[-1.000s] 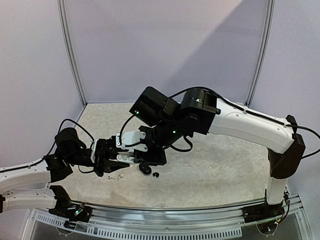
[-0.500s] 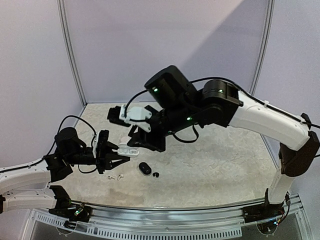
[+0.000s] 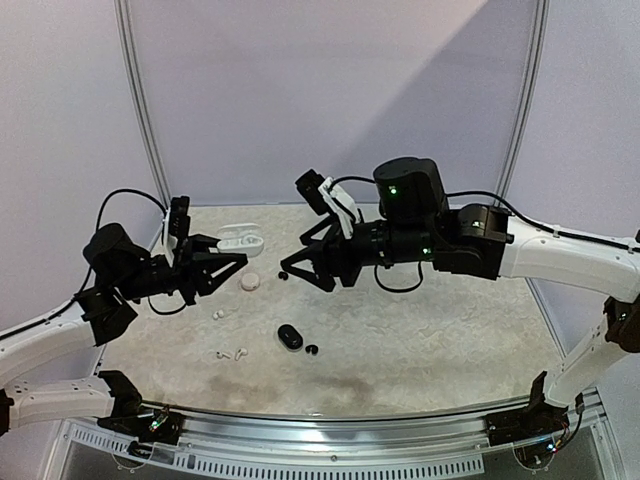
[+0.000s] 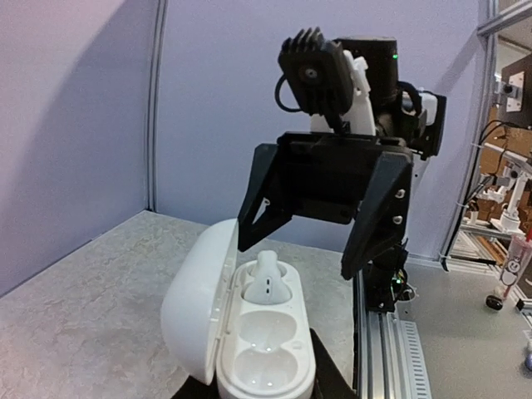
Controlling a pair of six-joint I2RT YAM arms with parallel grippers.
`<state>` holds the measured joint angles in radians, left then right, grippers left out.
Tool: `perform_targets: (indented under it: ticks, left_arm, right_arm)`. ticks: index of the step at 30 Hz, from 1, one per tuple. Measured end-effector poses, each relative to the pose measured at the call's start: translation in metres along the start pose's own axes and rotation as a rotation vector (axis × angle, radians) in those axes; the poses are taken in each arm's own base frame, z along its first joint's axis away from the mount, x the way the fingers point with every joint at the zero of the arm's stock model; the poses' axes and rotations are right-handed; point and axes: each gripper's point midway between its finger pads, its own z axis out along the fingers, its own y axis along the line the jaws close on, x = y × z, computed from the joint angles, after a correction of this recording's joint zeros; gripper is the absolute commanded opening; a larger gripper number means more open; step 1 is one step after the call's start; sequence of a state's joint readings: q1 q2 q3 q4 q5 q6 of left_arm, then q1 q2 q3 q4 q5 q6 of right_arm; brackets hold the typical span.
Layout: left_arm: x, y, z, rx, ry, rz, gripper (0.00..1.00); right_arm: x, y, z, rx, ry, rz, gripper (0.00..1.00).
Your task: Insert the wireless bluetooth earbuds into the charging case
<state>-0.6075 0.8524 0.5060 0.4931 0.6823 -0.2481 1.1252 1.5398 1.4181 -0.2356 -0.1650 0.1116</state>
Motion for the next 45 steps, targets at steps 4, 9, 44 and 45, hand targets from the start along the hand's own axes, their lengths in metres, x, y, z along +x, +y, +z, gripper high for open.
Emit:
perform_targets:
  ticks: [4, 9, 44, 45]
  left_arm:
    - [-0.011, 0.023, -0.007, -0.090, -0.023, -0.028, 0.00]
    - [-0.031, 0.075, -0.036, -0.317, -0.068, -0.045, 0.00]
    - [0.001, 0.138, -0.111, -0.737, -0.016, -0.114, 0.00]
    - [0.002, 0.139, -0.110, -0.738, -0.013, -0.116, 0.00]
  right_arm:
    - [-0.015, -0.010, 0.006, 0.018, -0.052, 0.049, 0.73]
    - [-0.021, -0.052, 0.052, 0.118, -0.030, 0.092, 0.71]
    - [0.170, -0.080, 0.321, 0.374, 0.101, 0.018, 0.68]
    - [0.171, -0.080, 0.321, 0.375, 0.104, 0.016, 0.68]
